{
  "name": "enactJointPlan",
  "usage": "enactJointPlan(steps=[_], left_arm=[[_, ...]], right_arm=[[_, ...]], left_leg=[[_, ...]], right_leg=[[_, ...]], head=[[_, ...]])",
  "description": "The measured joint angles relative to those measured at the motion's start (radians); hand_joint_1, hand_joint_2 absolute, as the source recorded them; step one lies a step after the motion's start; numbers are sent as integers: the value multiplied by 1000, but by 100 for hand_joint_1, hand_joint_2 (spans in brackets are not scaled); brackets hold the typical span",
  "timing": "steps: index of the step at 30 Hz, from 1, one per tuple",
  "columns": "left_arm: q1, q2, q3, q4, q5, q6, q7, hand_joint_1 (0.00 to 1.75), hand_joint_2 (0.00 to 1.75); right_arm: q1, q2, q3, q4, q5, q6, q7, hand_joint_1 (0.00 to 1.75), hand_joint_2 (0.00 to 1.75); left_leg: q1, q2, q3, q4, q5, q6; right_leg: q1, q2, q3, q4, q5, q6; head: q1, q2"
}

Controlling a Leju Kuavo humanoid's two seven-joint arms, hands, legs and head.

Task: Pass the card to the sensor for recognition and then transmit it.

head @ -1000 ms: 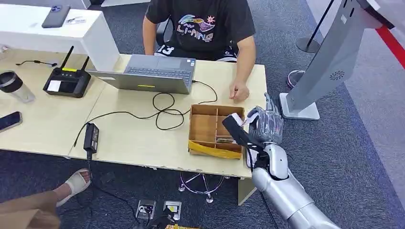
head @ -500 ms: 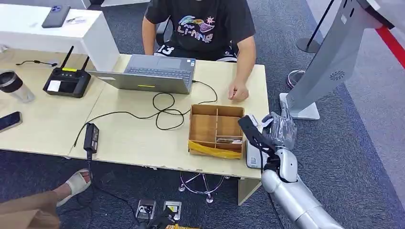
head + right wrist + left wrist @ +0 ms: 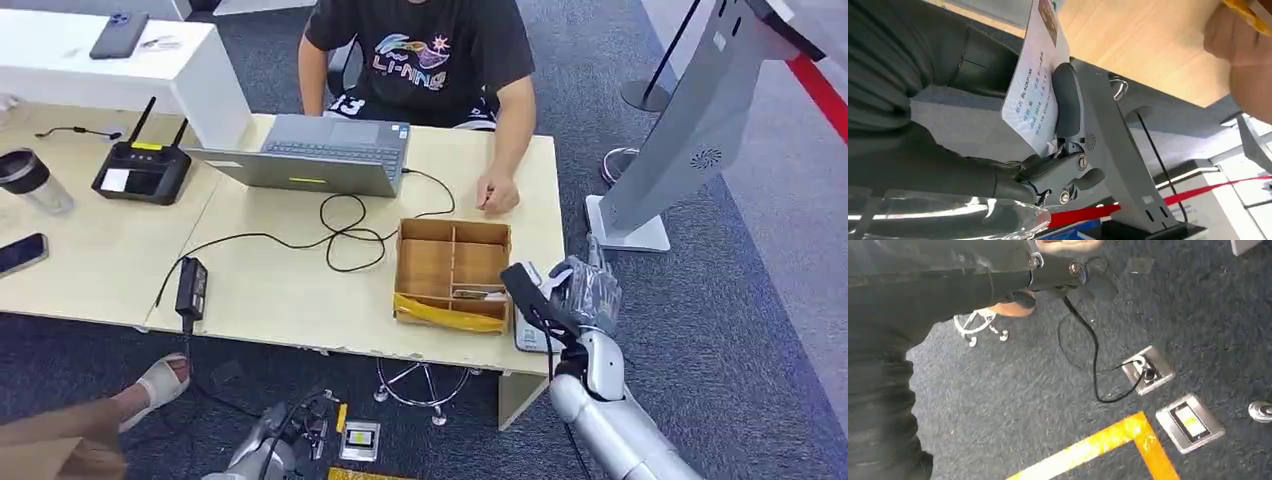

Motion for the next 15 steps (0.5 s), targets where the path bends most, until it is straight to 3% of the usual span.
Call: enactJointPlan(steps=[15], left_arm=[[-10,14,1,-15,0,19,-13,0,175]], right_arm=[[28,51,8,64,-15,-2,-51,175,175]], left_leg=[[0,0,-2,0,0,0]], right_leg=[[0,1,-3,0,0,0]], head=[[0,0]])
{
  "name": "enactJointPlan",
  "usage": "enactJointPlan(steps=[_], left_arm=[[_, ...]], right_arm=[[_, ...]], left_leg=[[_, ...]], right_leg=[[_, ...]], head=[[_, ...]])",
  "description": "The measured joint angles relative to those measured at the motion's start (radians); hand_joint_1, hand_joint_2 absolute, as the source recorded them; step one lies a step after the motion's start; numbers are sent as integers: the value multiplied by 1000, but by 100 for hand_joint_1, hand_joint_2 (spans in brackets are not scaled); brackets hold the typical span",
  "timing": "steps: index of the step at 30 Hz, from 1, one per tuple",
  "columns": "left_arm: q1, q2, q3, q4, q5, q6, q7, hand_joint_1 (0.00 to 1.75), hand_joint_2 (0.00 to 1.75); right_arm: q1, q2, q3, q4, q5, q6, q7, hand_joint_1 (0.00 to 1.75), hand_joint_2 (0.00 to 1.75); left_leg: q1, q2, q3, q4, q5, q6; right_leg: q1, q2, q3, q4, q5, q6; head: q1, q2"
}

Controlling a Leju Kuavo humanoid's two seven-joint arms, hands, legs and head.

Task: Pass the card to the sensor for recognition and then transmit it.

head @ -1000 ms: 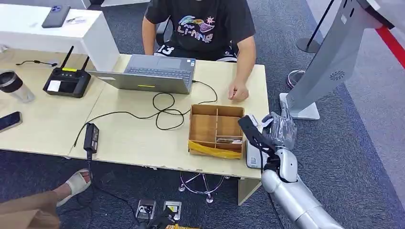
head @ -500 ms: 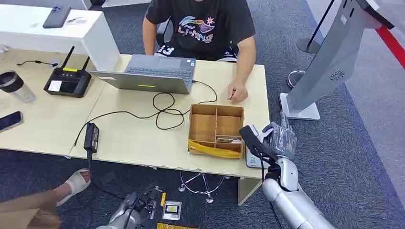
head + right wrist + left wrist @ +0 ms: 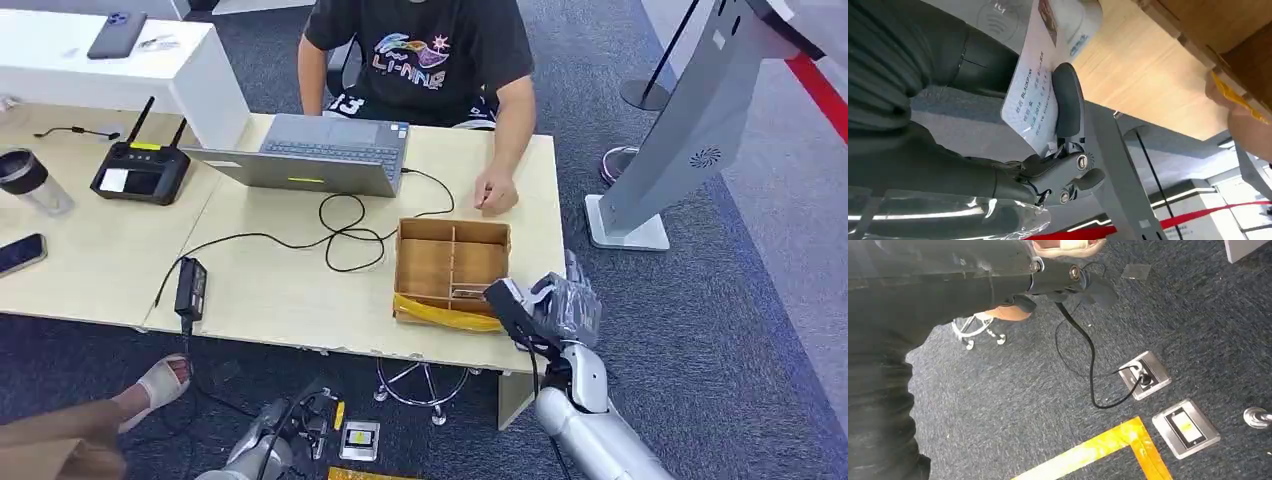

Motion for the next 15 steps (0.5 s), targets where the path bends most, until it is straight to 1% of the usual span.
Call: enactJointPlan(steps=[3,7,15], left_arm=[[2,2,0,0,0,0,9,0,175],[11,6,0,0,0,-7,40,0,175],[17,11,0,0,0,-22,58,0,175]], right_arm=[[0,5,4,19,-4,-2,-3,175,175],[0,8,6,48,-7,-2,-4,175,175],[0,8,3,68,0,-10,-11,175,175]], left_leg=[[0,0,0,0,0,0],[0,0,0,0,0,0],[0,0,0,0,0,0]], right_leg=[[0,0,0,0,0,0],[0,0,-1,0,0,0],[0,0,-1,0,0,0]], head=[[0,0],[0,0],[0,0]])
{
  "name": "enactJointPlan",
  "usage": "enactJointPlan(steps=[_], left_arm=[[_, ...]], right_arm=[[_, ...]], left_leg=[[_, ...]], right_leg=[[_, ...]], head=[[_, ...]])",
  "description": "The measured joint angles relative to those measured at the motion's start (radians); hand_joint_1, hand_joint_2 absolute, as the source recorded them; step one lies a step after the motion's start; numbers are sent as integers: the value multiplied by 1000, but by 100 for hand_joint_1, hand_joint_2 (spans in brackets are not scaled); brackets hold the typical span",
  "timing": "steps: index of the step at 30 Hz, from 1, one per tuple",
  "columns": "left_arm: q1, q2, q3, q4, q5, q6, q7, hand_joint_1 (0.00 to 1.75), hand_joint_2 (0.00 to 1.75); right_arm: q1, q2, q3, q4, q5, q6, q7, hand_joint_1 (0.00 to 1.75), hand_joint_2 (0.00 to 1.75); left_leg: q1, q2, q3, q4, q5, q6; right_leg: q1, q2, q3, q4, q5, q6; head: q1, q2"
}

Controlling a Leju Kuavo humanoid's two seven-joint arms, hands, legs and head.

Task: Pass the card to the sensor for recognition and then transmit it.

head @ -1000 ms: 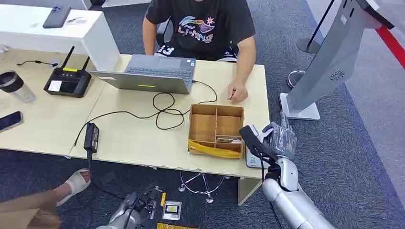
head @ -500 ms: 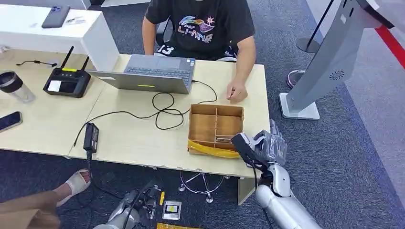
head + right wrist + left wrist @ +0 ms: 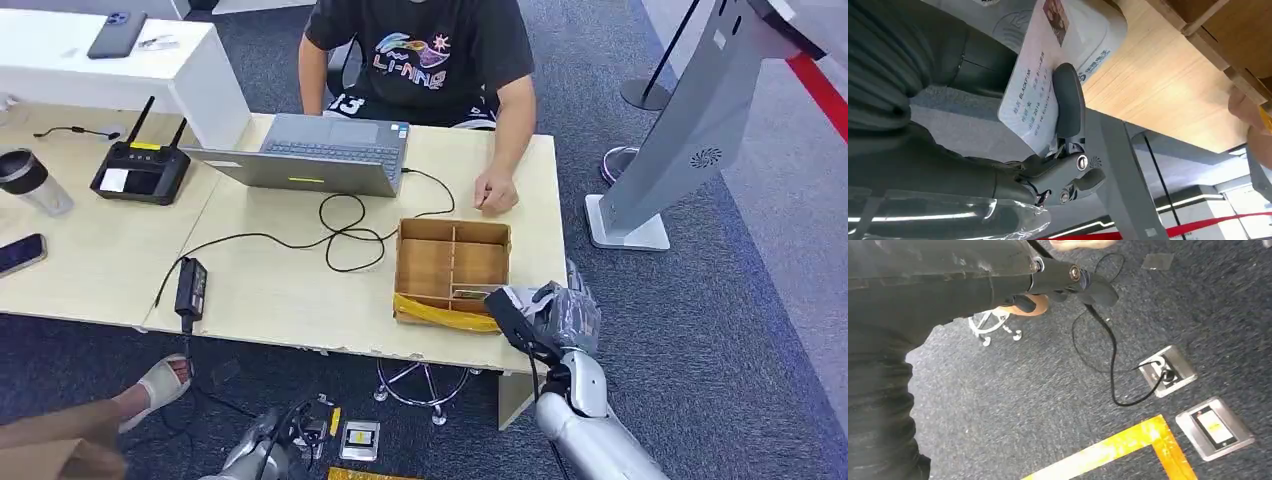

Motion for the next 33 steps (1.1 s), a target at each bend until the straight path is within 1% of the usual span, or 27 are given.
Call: enactJointPlan(steps=[7,8,9,13,16,18,19,20,23,27,33], left_arm=[[0,2,0,0,0,-3,5,0,175],[-3,5,0,-5,0,-17,17,0,175],[-17,16,0,-8,1,-31,18,0,175],[-19,26,0,-12,3,-32,18,0,175],[-19,34,0,-14,4,-32,18,0,175],[-18,40,0,-14,5,-32,16,0,175],[-18,43,0,-14,5,-32,14,0,175],[-17,46,0,-14,5,-33,13,0,175],[-16,49,0,-14,5,-32,13,0,175],[-13,50,0,-14,4,-29,13,0,175],[-12,52,0,-14,3,-37,13,0,175]], right_arm=[[2,0,-8,4,1,0,-6,175,175],[3,0,-17,14,4,-2,-17,175,175],[4,3,-47,35,12,-4,-32,175,175],[5,3,-62,46,17,-7,-47,175,175],[5,11,-79,52,18,-7,-77,175,175],[5,17,-90,54,19,-7,-112,175,175],[6,18,-91,54,19,-7,-114,175,175],[9,27,-106,55,30,-7,-151,175,175],[17,42,-130,53,55,-7,-200,175,175],[20,64,-165,19,74,-7,-237,175,175],[19,86,-173,-74,48,-7,-246,175,175]], left_leg=[[0,0,0,0,0,0],[0,0,1,0,0,-1],[0,0,1,0,1,-1],[0,0,0,0,1,-1],[0,0,0,0,1,-1],[0,0,0,0,1,-1],[0,0,0,0,1,-1],[0,0,0,0,1,-1],[0,0,0,0,1,-1],[0,0,0,0,1,-1],[0,0,-1,0,1,-1]], right_leg=[[0,0,0,0,0,0],[0,0,0,0,0,0],[0,0,1,0,0,0],[0,0,0,0,0,0],[0,0,0,0,0,0],[0,0,0,0,0,0],[0,0,0,0,0,0],[0,0,0,0,0,0],[0,0,0,1,0,0],[0,0,0,1,0,0],[0,0,0,1,0,0]], head=[[0,0],[0,0],[0,0],[0,0],[0,0],[0,0],[0,0],[0,0],[0,0],[0,0],[0,0]])
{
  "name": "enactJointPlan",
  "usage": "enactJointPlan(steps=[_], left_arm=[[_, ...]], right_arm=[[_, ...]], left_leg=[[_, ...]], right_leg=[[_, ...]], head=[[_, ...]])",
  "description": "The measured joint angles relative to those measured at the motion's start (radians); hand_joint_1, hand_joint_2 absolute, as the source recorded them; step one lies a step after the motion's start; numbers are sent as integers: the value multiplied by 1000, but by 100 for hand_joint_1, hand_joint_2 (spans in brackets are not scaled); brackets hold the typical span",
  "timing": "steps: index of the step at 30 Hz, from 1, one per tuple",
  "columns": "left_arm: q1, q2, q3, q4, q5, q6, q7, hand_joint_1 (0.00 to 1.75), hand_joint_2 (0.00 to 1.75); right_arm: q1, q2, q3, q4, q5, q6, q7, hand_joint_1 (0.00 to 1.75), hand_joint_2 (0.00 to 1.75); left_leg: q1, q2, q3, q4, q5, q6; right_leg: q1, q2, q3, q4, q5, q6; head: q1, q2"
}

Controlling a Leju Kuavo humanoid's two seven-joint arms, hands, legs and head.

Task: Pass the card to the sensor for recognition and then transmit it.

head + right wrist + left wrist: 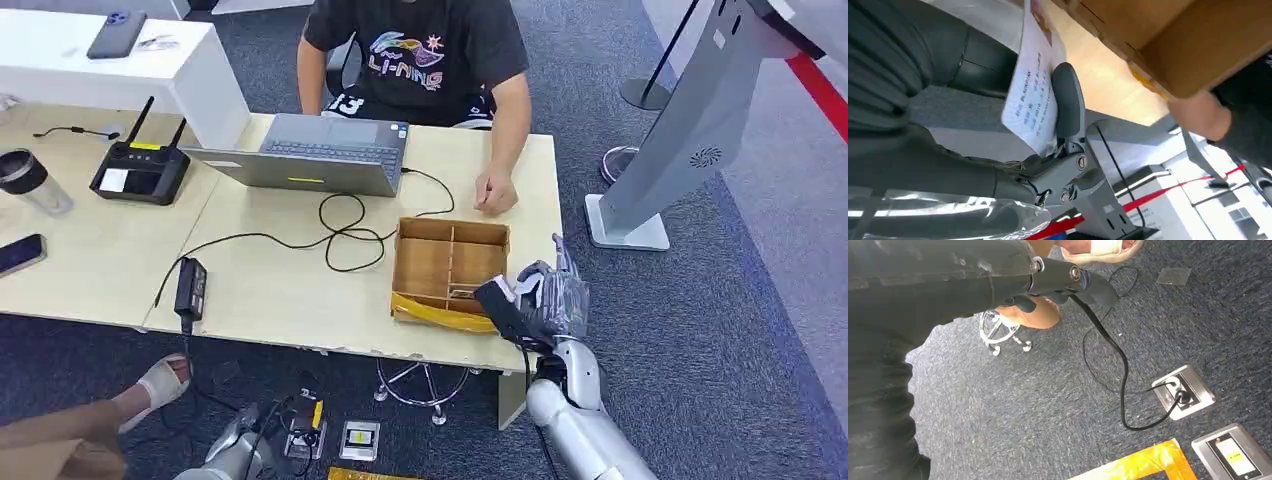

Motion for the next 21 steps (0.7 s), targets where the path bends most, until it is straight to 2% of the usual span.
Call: enactJointPlan(steps=[5,8,13,17,21], left_arm=[[1,1,0,0,0,-4,0,0,175],[2,2,0,0,-1,-5,0,0,175],[0,0,0,0,-3,-19,0,0,175],[-8,-12,-3,0,-3,-36,1,0,175],[-20,-31,-18,0,-3,-50,10,0,175]], right_arm=[[0,15,2,-105,-2,0,-16,175,175],[0,16,11,-197,12,0,35,175,175],[-28,24,22,-395,177,0,101,175,175],[-72,25,44,-476,197,9,141,175,175],[-138,38,79,-507,194,50,167,175,175]], left_leg=[[0,0,0,0,0,0],[0,0,0,0,0,0],[0,0,0,0,0,0],[0,0,0,0,0,0],[0,1,0,0,0,0]], right_leg=[[0,-1,0,0,0,0],[0,0,0,0,0,0],[0,0,-1,1,0,0],[0,0,-1,1,0,0],[0,1,-1,1,1,0]], head=[[0,0],[0,0],[0,0],[0,0],[0,0]])
